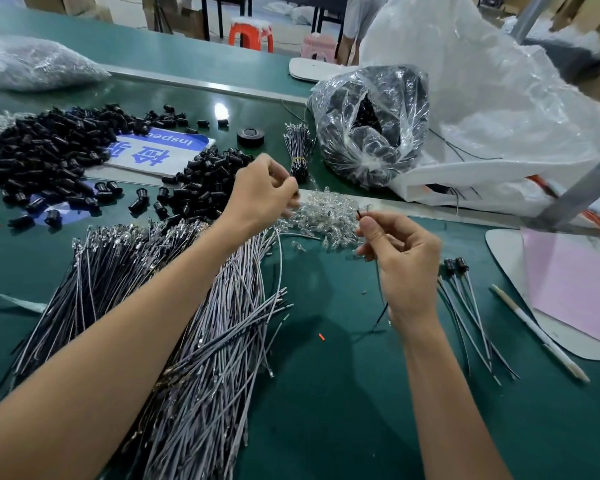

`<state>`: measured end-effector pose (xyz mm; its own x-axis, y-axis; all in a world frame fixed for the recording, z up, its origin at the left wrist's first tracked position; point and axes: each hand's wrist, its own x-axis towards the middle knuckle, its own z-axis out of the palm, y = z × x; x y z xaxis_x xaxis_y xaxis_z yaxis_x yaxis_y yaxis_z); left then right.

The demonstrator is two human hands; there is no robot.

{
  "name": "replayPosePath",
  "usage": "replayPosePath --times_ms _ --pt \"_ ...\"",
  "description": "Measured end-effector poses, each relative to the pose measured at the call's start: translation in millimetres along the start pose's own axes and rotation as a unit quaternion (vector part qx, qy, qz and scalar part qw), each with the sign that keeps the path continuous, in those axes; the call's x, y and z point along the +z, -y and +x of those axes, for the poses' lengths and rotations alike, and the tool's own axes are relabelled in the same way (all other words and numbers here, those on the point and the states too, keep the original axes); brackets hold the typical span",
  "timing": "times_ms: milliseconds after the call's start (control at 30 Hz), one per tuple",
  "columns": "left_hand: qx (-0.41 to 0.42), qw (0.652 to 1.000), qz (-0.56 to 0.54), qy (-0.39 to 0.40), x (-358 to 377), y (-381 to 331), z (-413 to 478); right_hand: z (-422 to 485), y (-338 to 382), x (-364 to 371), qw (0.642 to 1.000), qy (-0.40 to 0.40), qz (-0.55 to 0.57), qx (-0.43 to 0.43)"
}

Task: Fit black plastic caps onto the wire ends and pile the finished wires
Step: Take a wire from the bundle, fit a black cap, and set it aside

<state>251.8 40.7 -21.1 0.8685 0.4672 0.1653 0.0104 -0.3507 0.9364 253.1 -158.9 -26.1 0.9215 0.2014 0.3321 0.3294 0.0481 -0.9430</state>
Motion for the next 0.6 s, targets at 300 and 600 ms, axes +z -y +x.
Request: replayPosePath --times_ms 300,600 --pt "-0.029 0.979 -0.183 0.091 -12 -14 -85 -6 3 8 0.994 0.082 -0.057 -0.038" --pt "-0.041 0.973 -0.220 0.050 -9 1 -106 -14 3 16 0.968 0.125 -0.183 -0.117"
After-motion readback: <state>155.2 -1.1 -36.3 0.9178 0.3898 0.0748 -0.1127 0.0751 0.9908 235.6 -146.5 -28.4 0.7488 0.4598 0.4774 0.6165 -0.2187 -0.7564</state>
